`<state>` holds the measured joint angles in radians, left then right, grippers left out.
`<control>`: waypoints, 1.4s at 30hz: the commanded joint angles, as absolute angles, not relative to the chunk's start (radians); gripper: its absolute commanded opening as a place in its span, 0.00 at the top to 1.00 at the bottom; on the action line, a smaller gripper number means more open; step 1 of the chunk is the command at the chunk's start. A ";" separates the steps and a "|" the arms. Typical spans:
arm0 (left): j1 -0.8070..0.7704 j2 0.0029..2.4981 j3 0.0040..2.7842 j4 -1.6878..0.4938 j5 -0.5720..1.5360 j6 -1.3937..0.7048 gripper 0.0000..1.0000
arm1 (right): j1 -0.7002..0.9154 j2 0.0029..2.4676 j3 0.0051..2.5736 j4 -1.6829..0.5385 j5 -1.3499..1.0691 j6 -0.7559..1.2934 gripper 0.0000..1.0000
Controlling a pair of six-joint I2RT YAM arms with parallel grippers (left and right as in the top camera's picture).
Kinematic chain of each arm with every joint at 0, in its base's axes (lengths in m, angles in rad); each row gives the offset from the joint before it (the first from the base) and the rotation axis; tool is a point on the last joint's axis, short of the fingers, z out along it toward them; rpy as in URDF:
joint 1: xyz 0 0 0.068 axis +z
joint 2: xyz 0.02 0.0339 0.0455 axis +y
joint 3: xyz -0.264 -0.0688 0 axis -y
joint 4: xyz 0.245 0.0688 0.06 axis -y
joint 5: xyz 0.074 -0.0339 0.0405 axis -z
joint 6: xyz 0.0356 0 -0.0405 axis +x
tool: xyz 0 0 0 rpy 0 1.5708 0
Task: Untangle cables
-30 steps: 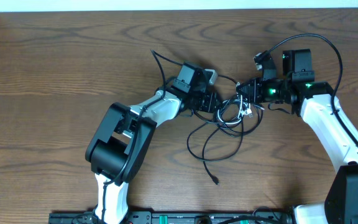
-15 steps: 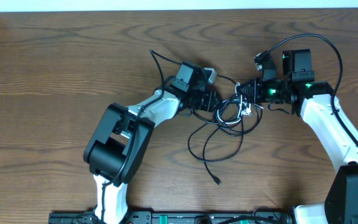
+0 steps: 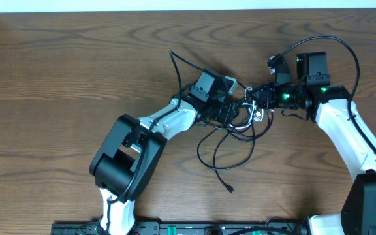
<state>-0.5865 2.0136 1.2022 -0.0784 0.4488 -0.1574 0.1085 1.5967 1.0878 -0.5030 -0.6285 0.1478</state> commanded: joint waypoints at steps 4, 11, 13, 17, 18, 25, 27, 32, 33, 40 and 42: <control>-0.583 2.037 1.213 -0.080 0.299 -0.143 0.56 | 0.109 1.595 1.105 -0.506 -0.614 0.133 0.99; -0.592 2.041 1.203 -0.092 0.298 -0.155 0.81 | 0.129 1.595 1.105 -0.505 -0.547 0.133 0.99; -0.595 2.041 1.202 -0.104 0.298 -0.155 0.92 | 0.134 1.595 1.105 -0.505 -0.531 0.133 0.99; -0.577 2.023 1.203 -0.105 0.299 -0.201 0.92 | 0.142 1.596 1.105 -0.508 -0.424 0.138 0.99; -0.568 2.008 1.204 -0.111 0.303 -0.200 0.93 | 0.142 1.596 1.105 -0.513 -0.373 0.159 0.99; -0.443 1.789 1.205 -0.251 0.307 -0.200 0.93 | 0.088 1.596 1.105 -0.569 -0.095 0.329 0.99; -0.412 1.723 1.205 -0.277 0.333 -0.200 0.93 | 0.064 1.598 1.105 -0.569 -0.095 0.329 0.99; -0.355 1.556 1.205 -0.287 0.431 -0.200 0.93 | 0.006 1.617 1.105 -0.585 -0.089 0.329 0.99; -0.350 1.531 1.205 -0.287 0.435 -0.200 0.93 | 0.000 1.623 1.105 -0.585 -0.098 0.328 0.99; -0.348 1.481 1.204 -0.303 0.432 -0.200 0.93 | 0.026 1.589 1.132 -0.533 -0.547 0.002 0.47; -0.347 1.493 1.203 -0.302 0.431 -0.200 0.92 | 0.040 1.567 1.157 -0.535 -0.599 -0.008 0.42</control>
<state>-0.3515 1.4834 1.1992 -0.2985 0.4141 -0.1875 0.0113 1.6154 1.1023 -0.5365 -0.3721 0.1101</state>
